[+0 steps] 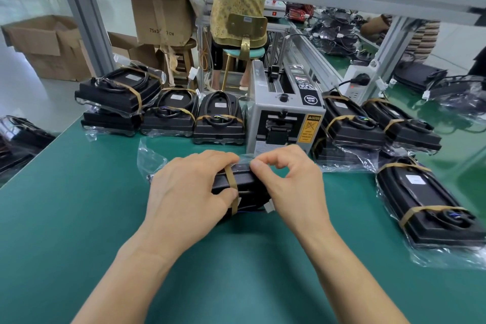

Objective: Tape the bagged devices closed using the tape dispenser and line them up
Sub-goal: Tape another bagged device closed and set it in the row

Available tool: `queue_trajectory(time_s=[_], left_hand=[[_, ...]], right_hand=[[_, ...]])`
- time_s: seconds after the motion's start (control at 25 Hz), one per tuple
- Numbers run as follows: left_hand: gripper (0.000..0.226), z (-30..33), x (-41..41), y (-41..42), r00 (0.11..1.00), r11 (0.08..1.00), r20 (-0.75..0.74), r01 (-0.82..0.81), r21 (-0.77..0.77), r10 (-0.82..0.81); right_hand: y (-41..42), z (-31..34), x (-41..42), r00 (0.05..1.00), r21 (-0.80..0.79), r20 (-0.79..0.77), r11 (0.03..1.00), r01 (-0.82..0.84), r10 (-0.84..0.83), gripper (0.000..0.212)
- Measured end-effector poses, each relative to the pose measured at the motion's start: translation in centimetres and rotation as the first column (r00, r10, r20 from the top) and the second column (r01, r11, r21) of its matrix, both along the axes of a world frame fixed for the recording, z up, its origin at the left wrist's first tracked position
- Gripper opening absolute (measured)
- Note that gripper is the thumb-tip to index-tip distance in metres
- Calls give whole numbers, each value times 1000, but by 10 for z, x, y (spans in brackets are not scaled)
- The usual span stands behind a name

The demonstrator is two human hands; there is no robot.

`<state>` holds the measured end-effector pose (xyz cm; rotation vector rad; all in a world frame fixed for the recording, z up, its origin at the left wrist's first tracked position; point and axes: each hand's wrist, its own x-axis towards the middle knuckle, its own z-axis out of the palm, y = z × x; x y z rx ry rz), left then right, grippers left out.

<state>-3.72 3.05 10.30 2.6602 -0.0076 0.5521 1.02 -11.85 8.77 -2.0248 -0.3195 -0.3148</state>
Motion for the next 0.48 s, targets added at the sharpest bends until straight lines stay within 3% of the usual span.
queue_trajectory(time_s=[0.16,0.32,0.48], left_hand=[[46,1,-2,-1,1000,1000,20,6,-1,-6],[55,3,-4,-1,1000,999,13,14,30,-15],[71,5,-7,-1,998,971,-61,18,240,-3]], right_hand=[[4,-6,-3,995,-44,81,997,-57,61,8],[-17,-13,2,998,-14,-53,999,-44,43,22],[-30,-22,-10,998,-4,-70,1000,1,-1,19]])
